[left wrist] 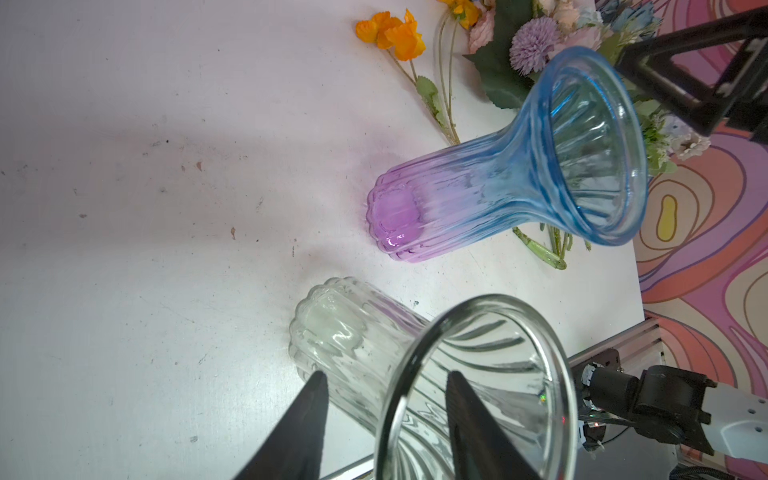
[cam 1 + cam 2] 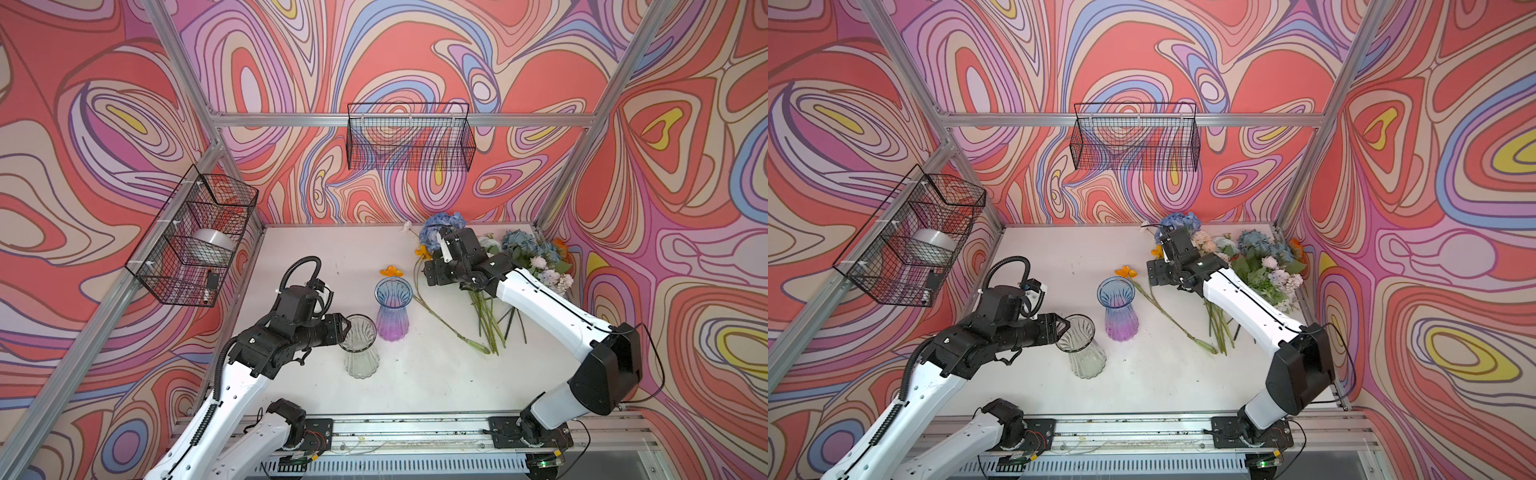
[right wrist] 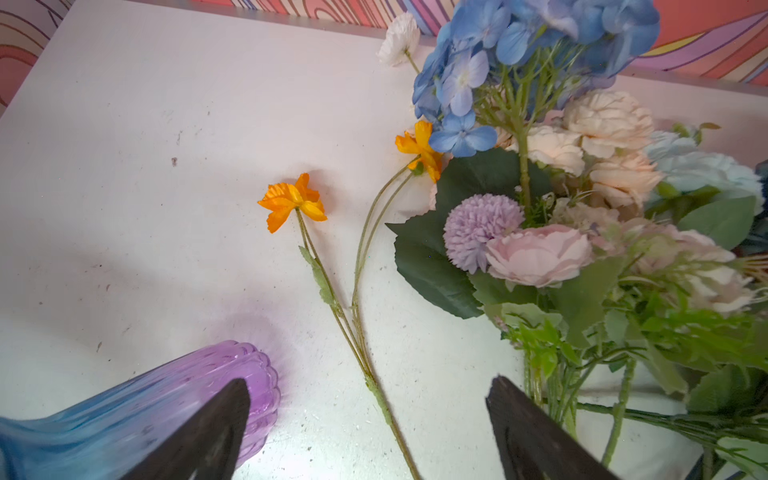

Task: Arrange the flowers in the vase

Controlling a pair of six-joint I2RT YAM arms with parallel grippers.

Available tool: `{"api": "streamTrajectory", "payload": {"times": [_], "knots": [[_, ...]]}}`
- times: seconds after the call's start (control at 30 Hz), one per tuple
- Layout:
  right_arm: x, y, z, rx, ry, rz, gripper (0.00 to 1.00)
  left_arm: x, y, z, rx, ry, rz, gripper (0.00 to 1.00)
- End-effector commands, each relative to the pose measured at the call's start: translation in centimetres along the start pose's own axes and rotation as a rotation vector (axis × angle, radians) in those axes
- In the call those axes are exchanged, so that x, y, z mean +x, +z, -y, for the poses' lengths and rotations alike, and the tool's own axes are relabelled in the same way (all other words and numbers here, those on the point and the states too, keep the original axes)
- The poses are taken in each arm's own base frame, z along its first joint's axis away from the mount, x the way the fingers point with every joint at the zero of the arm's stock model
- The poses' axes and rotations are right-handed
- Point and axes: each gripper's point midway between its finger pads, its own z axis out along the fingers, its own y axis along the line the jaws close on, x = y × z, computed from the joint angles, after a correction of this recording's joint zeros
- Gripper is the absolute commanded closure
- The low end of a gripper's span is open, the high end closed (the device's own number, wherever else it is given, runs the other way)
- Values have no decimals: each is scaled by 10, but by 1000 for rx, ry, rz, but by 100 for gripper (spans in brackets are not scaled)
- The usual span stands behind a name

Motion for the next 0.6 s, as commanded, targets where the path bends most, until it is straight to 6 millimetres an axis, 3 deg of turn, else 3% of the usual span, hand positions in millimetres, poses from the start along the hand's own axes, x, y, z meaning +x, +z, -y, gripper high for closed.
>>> {"api": "streamTrajectory", "payload": {"times": [0.0, 0.1, 0.23, 0.37, 0.57], "knots": [[-7, -4, 7, 35, -13, 38, 8, 7, 5, -1, 8, -18, -27, 67], [-10, -6, 7, 40, -17, 44, 8, 8, 7, -3, 0, -7, -27, 72], [-10, -5, 9, 51, -17, 38, 8, 6, 7, -7, -21, 5, -11, 86], [-7, -4, 12, 67, -18, 31, 8, -8, 2, -15, -71, 2, 68, 100], [-2, 0, 17, 95, -19, 26, 7, -46, -10, -39, -202, -25, 317, 100]]}}
